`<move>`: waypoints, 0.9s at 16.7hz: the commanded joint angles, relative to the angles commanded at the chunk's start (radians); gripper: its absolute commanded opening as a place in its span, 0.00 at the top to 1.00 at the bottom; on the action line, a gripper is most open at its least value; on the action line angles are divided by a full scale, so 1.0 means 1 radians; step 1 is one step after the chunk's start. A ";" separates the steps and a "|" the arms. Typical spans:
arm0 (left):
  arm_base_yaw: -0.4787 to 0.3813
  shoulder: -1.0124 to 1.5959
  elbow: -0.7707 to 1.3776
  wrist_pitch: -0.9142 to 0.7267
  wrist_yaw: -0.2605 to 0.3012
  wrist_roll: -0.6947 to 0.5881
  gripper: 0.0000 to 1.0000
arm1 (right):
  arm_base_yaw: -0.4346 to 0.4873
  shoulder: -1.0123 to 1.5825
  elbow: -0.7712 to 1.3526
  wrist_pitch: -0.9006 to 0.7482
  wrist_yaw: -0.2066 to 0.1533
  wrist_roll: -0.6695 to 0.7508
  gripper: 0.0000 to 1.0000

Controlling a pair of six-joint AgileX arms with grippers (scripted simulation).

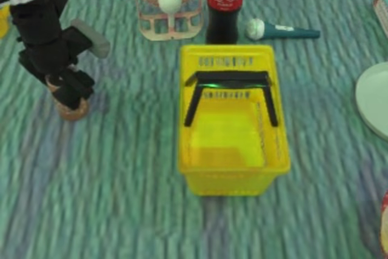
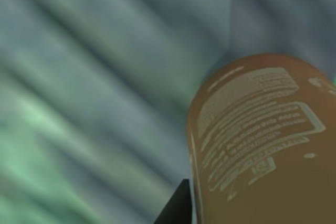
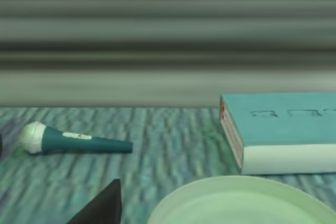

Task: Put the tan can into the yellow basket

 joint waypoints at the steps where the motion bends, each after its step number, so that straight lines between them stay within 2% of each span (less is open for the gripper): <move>1: 0.000 0.000 0.000 0.000 0.000 0.000 0.90 | 0.000 0.000 0.000 0.000 0.000 0.000 0.00; 2: 0.000 0.000 0.000 0.000 0.000 0.000 0.98 | 0.000 0.000 0.000 0.000 0.000 0.000 0.00; 3: 0.000 0.000 0.000 0.000 0.000 0.000 1.00 | 0.000 0.000 0.000 0.000 0.000 0.000 0.00; 12: 0.001 -0.002 -0.001 0.000 0.000 0.001 1.00 | 0.000 0.000 0.000 0.000 0.000 0.000 0.00; 15: -0.009 -0.002 -0.010 0.059 0.053 -0.020 1.00 | 0.000 0.000 0.000 0.000 0.000 0.000 0.00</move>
